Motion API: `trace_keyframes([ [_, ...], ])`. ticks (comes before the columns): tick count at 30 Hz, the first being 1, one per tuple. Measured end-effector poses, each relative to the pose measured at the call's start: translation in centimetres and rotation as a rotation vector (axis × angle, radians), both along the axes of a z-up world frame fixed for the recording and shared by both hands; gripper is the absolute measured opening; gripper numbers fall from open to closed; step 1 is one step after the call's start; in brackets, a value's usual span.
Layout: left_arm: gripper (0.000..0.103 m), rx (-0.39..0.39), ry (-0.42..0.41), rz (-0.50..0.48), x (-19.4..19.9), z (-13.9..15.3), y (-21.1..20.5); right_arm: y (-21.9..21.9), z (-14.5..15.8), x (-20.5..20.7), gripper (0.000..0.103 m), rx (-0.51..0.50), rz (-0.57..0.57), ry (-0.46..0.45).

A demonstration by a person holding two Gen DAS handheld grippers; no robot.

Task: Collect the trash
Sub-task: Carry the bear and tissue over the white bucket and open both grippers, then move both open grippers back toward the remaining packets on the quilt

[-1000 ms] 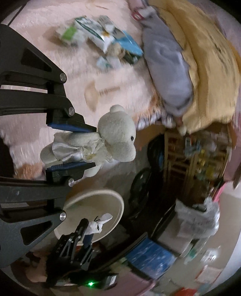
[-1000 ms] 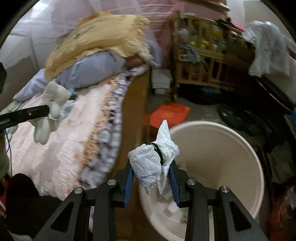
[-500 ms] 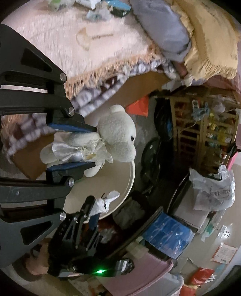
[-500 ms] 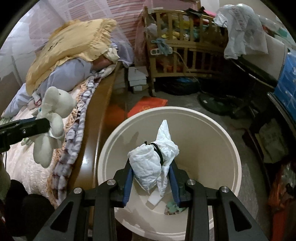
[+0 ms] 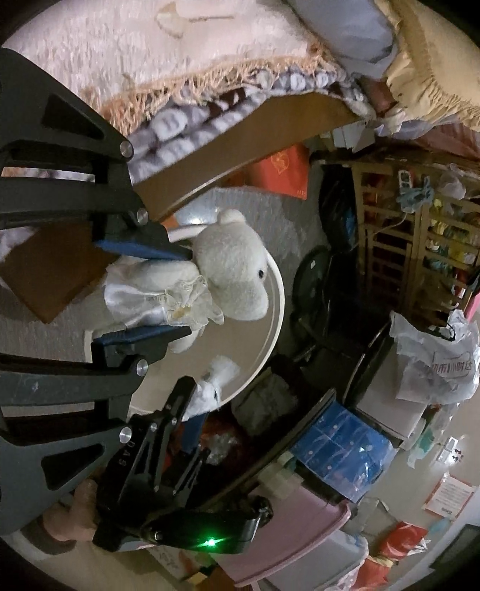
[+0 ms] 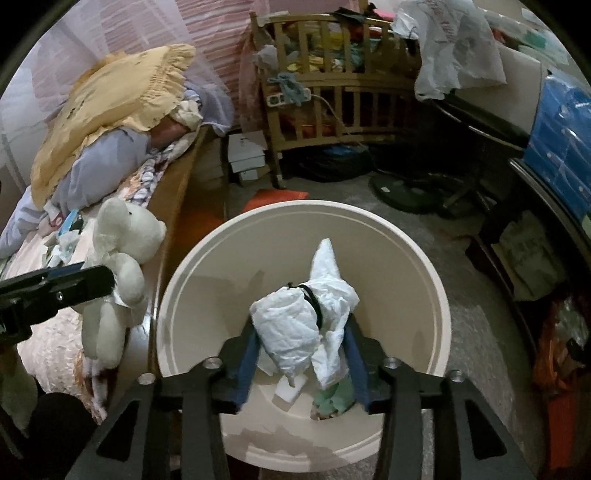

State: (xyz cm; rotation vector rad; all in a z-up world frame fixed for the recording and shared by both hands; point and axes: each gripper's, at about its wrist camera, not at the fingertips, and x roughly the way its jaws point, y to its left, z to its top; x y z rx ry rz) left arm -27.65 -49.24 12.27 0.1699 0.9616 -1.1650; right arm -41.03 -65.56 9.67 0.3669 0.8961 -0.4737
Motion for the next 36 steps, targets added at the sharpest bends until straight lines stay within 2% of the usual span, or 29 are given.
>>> trace_keyframes([
  [2,0.045,-0.015,0.019,-0.014,0.0,-0.2,-0.2,-0.3,-0.1,-0.1,0.071,0.011,-0.016,-0.003],
  [3,0.053,-0.019,0.026,-0.017,0.0,-0.3,-0.2,-0.4,0.0,-0.3,0.074,0.013,-0.026,-0.014],
  [7,0.054,-0.01,-0.01,-0.013,0.1,0.4,0.7,-0.2,0.2,-0.6,0.074,0.028,-0.024,-0.028],
  [12,0.055,0.025,-0.072,0.041,0.9,1.8,4.0,1.0,0.4,-0.2,0.074,0.027,0.015,-0.038],
  [17,0.055,0.111,-0.19,0.159,2.3,3.0,8.9,3.3,0.8,0.9,0.074,0.014,0.076,-0.056],
  [21,0.055,0.147,-0.239,0.272,4.3,3.4,13.4,5.9,1.5,2.4,0.074,-0.008,0.125,-0.064],
  [28,0.055,0.157,-0.295,0.418,7.4,3.8,21.2,10.4,3.2,5.6,0.074,-0.005,0.171,-0.087],
  [36,0.055,0.148,-0.304,0.502,9.8,4.1,28.7,15.8,6.1,7.6,0.074,0.036,0.223,-0.1],
])
